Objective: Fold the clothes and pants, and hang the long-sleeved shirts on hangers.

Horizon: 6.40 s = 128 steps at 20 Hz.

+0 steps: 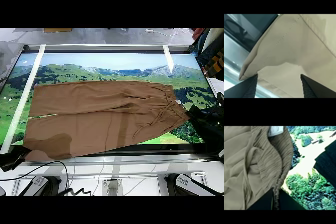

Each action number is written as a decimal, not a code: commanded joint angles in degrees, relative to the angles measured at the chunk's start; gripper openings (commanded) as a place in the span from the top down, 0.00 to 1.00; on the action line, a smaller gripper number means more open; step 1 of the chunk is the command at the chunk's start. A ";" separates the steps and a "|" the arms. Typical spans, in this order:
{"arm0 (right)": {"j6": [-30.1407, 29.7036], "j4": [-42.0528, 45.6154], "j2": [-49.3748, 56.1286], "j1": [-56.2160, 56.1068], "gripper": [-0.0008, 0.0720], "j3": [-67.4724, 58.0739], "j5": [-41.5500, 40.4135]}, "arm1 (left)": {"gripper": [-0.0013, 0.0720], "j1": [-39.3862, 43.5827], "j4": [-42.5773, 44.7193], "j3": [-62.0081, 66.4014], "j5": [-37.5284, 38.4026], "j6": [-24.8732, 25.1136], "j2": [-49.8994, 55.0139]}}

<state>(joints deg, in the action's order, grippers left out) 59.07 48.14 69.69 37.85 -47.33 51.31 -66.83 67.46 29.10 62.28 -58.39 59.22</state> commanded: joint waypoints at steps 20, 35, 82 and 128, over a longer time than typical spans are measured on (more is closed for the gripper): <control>0.44 0.52 -0.46 -0.04 0.93 -0.04 -0.02 | 0.16 -0.02 10.82 2.73 0.57 0.79 0.04; 0.44 0.48 -0.48 -0.04 0.93 -0.04 1.33 | 0.96 0.02 1.99 0.44 -2.95 3.80 -0.02; 33.40 -20.63 15.17 -15.04 0.93 -12.41 -36.41 | 0.96 44.72 -58.88 36.30 -53.33 6.67 30.51; 19.10 6.03 15.80 -24.61 0.59 -26.29 -13.94 | 0.96 46.71 -28.50 39.52 -39.41 -7.93 28.68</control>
<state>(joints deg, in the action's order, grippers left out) 81.54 54.24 85.49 17.23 -71.77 37.23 -20.84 39.31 63.86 20.14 -70.43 89.32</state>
